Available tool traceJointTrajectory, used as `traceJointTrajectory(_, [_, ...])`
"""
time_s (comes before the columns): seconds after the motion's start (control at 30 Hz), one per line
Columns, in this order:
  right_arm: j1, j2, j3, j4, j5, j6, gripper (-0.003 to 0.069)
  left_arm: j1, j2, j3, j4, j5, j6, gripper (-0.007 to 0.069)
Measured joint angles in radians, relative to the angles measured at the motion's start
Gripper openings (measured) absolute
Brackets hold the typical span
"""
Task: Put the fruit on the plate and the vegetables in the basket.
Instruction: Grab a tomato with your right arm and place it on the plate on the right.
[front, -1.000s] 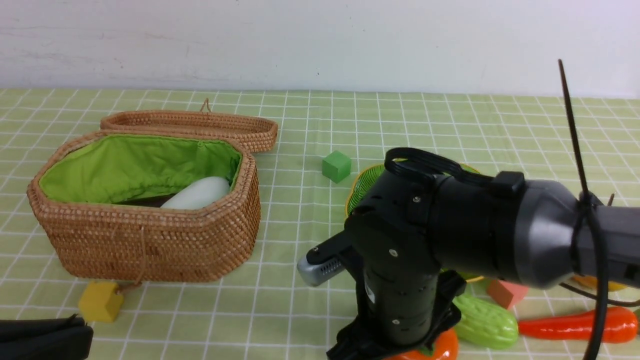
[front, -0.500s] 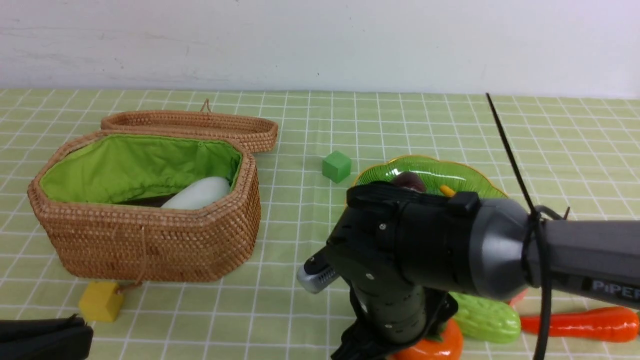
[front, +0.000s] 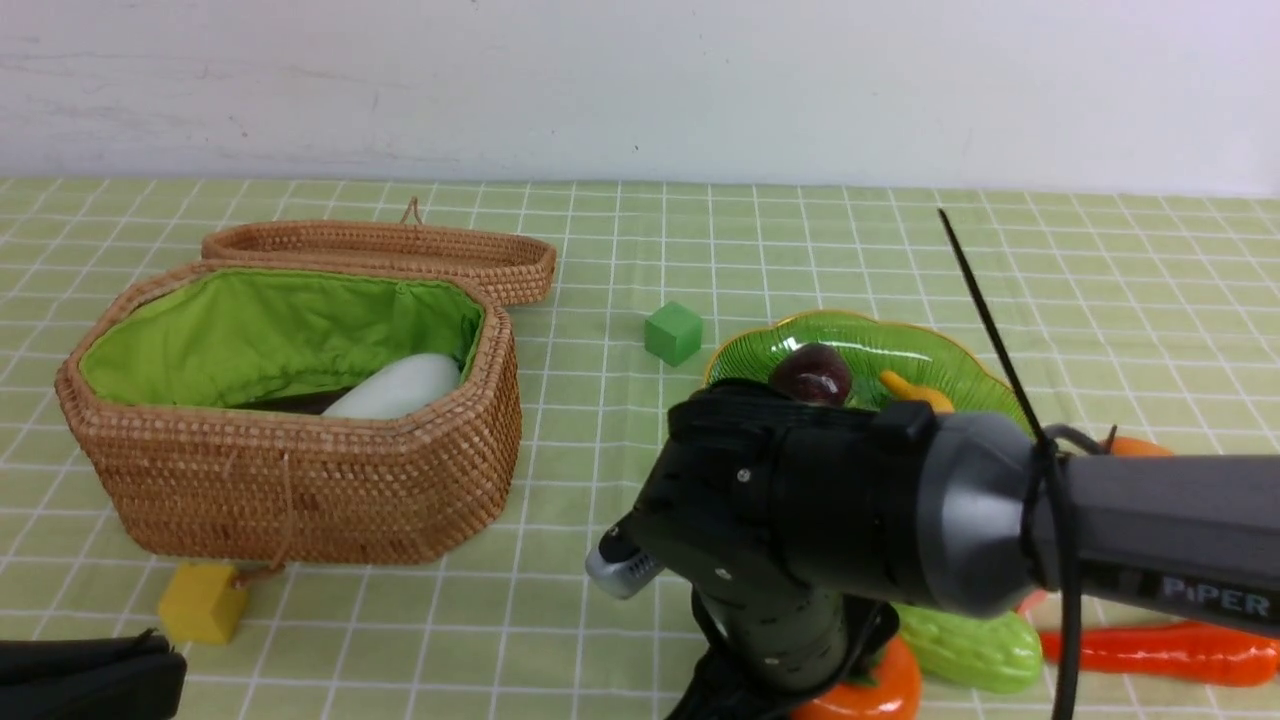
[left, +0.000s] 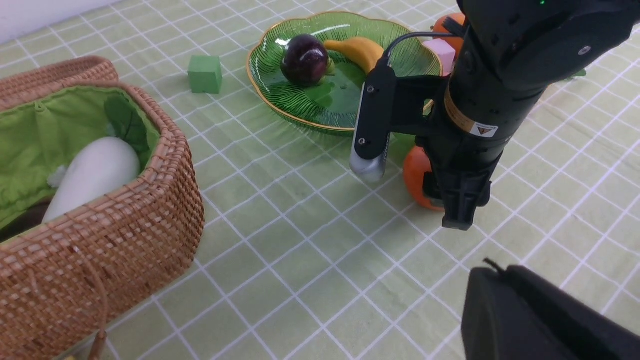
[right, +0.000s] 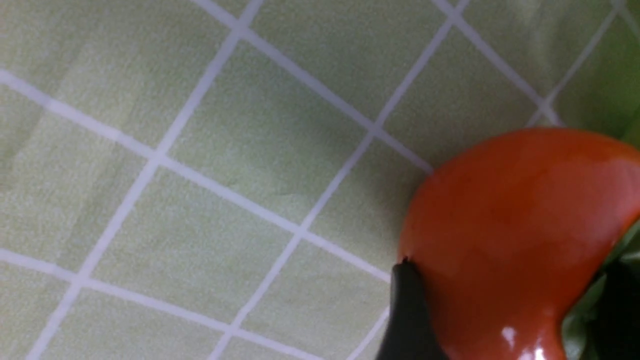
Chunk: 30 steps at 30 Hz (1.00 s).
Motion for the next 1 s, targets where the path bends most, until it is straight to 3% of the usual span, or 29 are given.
traceJointTrajectory(0.17, [0.015, -0.012, 0.004, 0.004, -0.004, 0.0, 0.0428, 0.0, 0.0, 0.0, 0.0, 0.001, 0.0, -0.0008])
traceJointTrajectory(0.37, [0.026, -0.068, 0.017, 0.112, -0.028, 0.0, 0.0416, 0.0, 0.0, 0.0, 0.0, 0.005, 0.0, -0.0008])
traceJointTrajectory(0.87, [0.022, -0.13, -0.058, 0.092, 0.003, -0.006, 0.0413, 0.0, 0.0, 0.0, 0.0, 0.006, 0.0, -0.0002])
traceJointTrajectory(0.97, [-0.032, -0.148, -0.136, 0.053, 0.021, -0.02, 0.0413, 0.0, 0.0, 0.0, -0.001, 0.003, 0.006, -0.0002])
traceJointTrajectory(1.0, [-0.09, -0.151, -0.174, 0.034, 0.02, -0.038, 0.0413, 0.0, 0.0, 0.0, -0.008, -0.005, 0.022, -0.0002])
